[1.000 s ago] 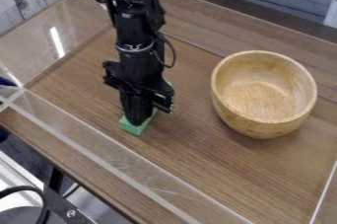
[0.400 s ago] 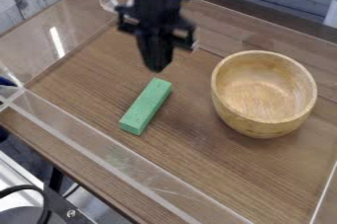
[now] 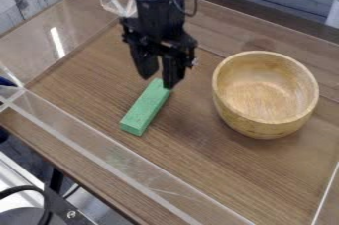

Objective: Put the green block in the brown bowl

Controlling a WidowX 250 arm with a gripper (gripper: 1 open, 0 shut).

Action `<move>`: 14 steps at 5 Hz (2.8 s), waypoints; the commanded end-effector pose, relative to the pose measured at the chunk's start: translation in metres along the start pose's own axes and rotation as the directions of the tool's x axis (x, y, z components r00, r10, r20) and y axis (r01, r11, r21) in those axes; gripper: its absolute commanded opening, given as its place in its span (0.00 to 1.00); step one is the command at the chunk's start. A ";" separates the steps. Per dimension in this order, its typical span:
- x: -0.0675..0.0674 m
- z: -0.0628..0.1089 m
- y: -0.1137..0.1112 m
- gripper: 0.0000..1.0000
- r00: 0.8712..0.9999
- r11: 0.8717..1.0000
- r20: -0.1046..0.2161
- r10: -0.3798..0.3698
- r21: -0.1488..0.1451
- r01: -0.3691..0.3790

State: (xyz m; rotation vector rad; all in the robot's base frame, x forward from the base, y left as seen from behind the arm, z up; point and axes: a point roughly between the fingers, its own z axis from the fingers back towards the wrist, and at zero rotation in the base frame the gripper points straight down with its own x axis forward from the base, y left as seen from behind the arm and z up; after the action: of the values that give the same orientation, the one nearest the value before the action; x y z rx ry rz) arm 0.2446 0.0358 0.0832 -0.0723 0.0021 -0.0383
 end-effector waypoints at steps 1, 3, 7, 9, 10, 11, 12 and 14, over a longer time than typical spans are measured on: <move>0.002 -0.004 0.006 1.00 1.000 1.000 0.026 -0.001 0.023 0.001; -0.004 -0.033 0.015 1.00 1.000 0.999 0.010 0.002 0.049 -0.003; -0.004 -0.036 0.016 0.00 1.000 0.999 0.004 0.022 0.036 -0.023; 0.006 -0.003 0.011 0.00 0.998 0.999 0.040 0.042 0.006 -0.042; 0.021 0.022 0.002 0.00 0.997 0.999 0.066 0.045 -0.007 -0.045; 0.028 0.032 -0.003 0.00 0.996 0.999 0.075 0.043 -0.007 -0.043; 0.021 0.016 0.004 1.00 0.998 0.999 0.060 0.037 0.005 -0.038; 0.007 -0.001 0.013 1.00 0.999 0.999 0.028 0.032 0.042 -0.033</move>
State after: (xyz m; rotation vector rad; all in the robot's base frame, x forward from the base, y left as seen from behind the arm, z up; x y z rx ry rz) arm 0.2470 0.0453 0.0718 -0.0425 0.0156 -0.0062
